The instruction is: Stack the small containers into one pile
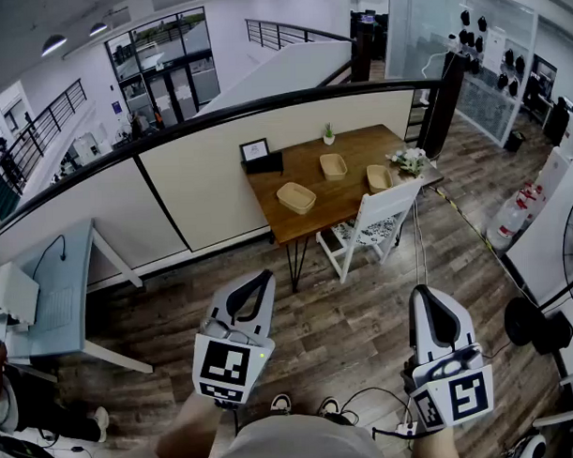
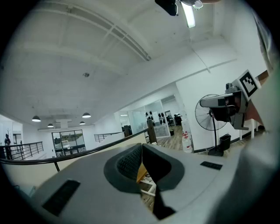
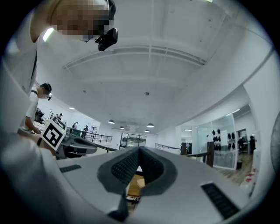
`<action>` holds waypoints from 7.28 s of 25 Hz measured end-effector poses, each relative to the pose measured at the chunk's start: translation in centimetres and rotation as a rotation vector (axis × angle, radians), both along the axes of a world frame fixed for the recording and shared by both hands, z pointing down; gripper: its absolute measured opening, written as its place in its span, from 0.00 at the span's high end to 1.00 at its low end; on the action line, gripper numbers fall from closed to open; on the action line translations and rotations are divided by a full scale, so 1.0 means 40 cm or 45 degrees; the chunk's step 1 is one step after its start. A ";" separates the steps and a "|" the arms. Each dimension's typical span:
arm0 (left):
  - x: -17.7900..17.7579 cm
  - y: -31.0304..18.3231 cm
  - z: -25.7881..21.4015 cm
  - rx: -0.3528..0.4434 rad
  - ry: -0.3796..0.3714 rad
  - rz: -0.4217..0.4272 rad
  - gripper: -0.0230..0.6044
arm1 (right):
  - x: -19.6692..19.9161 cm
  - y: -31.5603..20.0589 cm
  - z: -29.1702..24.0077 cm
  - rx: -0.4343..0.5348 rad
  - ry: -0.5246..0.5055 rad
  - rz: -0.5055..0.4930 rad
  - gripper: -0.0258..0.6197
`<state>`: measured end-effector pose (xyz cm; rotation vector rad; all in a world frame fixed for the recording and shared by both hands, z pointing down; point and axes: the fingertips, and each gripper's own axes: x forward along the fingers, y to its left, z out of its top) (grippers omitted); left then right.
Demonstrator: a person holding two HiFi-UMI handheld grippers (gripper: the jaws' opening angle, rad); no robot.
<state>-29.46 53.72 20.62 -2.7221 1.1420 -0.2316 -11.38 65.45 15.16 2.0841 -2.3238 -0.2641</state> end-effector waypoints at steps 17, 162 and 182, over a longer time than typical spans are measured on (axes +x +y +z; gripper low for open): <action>0.153 0.054 0.000 0.005 0.062 -0.061 0.95 | 0.182 0.037 0.016 0.066 -0.052 -0.044 0.95; 0.347 -1.491 1.208 -1.508 0.220 -0.915 0.50 | 0.153 -1.915 1.339 -1.495 0.105 -0.805 0.55; 0.380 -1.584 1.037 -1.353 0.266 -0.761 0.88 | 0.182 -1.958 1.163 -1.360 -0.053 -0.731 0.90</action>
